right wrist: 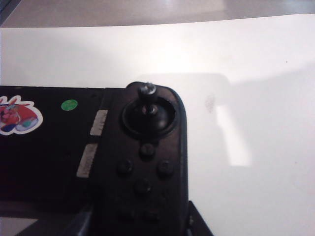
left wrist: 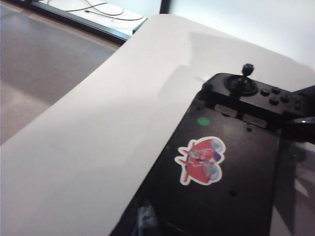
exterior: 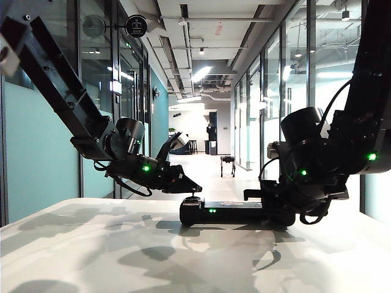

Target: Push the left joystick on the remote control sitting on the white table backward to make the robot dog back up in a straight line until it returns close to you.

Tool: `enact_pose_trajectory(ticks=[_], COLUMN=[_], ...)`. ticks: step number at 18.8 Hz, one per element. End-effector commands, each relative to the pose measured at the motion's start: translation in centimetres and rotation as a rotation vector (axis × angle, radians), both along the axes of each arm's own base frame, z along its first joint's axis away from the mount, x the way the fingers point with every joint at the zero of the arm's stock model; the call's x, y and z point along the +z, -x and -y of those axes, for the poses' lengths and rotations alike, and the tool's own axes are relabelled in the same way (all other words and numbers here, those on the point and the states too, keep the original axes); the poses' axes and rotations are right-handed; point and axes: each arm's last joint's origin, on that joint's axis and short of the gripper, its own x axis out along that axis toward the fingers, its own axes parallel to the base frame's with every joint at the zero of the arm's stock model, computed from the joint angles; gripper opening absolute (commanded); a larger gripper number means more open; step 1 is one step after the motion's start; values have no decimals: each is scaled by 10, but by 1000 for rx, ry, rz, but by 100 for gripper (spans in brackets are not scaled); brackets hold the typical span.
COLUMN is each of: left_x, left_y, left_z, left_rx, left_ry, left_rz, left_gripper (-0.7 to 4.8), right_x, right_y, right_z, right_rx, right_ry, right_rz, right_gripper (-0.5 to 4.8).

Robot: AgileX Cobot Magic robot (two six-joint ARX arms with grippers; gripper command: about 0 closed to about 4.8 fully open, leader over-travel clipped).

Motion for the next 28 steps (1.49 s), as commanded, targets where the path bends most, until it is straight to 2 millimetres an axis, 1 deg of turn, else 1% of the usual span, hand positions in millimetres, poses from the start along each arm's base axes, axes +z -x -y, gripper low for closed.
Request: enact_pose_trajectory(ticks=[1, 7, 28], left_x=[2, -2, -2], left_y=[1, 3, 4], left_z=[2, -1, -1], left_rx=[-40, -58, -108], left_ry=[11, -27, -8], left_rz=[10, 16, 25], left_gripper=[-6, -6, -6], right_x=[5, 5, 5], right_y=[-2, -2, -2], right_z=[0, 0, 0], right_rx=[-13, -14, -14], right_ry=[-3, -2, -2], right_rz=[33, 33, 33], right_gripper=[156, 156, 157])
